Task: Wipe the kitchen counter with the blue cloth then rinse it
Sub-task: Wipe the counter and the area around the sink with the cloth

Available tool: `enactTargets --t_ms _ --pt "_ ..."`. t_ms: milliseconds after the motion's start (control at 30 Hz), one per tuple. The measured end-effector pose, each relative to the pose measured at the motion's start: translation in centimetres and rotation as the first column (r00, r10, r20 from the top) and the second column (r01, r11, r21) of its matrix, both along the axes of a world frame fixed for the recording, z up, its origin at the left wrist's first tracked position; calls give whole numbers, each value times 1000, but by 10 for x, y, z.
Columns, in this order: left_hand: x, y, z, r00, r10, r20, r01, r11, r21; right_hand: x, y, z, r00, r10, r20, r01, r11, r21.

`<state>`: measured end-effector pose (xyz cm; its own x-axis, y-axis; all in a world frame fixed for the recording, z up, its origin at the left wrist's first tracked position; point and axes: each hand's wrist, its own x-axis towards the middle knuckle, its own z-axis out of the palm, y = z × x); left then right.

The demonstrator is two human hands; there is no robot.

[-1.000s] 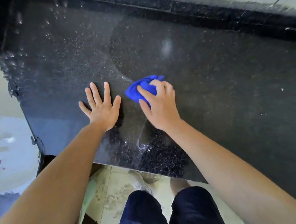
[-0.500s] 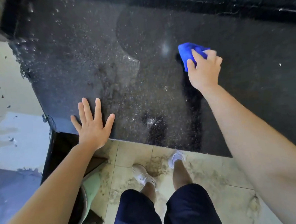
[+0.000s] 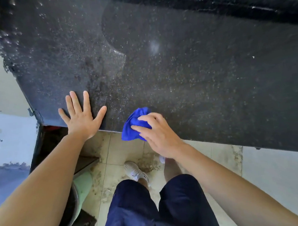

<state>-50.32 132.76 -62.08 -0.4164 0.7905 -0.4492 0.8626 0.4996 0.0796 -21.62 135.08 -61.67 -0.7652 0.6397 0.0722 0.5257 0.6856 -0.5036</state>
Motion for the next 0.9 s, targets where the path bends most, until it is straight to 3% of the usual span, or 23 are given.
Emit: enactTargets --t_ms 67,167,233,267,367,433,500,633,700,800,900 --pt "1 1 -1 1000 -20 -14 20 1000 17 27 31 2 962 -270 -32 271 962 35" --pt "3 1 -2 999 -26 -24 26 999 34 64 76 -3 714 -700 29 696 713 80" --pt "3 0 -3 998 -35 -43 37 998 43 68 77 -12 569 -815 112 806 580 123" --pt "3 -1 -3 998 -37 -47 39 998 45 60 66 -16 553 -823 127 808 568 156" --pt "3 -1 -6 999 -42 -32 44 998 51 16 13 -18 692 -719 68 702 692 168" --pt "4 -2 -6 1000 -29 -10 30 999 45 -19 -18 -14 857 -512 64 506 858 94" --pt "5 0 -3 999 21 34 -22 999 35 -45 -26 -11 960 -273 65 271 962 41" --pt "0 6 14 991 86 101 -96 991 96 -49 27 -11 983 83 162 -98 992 85" --pt "-6 6 19 995 73 74 -83 985 149 -36 67 -14 976 65 208 -94 986 136" --pt "-26 6 18 994 112 -14 -107 976 188 -24 139 -16 953 -189 238 156 976 149" --pt "-46 5 11 983 184 -9 -183 980 84 -43 199 -8 889 -337 309 329 941 80"
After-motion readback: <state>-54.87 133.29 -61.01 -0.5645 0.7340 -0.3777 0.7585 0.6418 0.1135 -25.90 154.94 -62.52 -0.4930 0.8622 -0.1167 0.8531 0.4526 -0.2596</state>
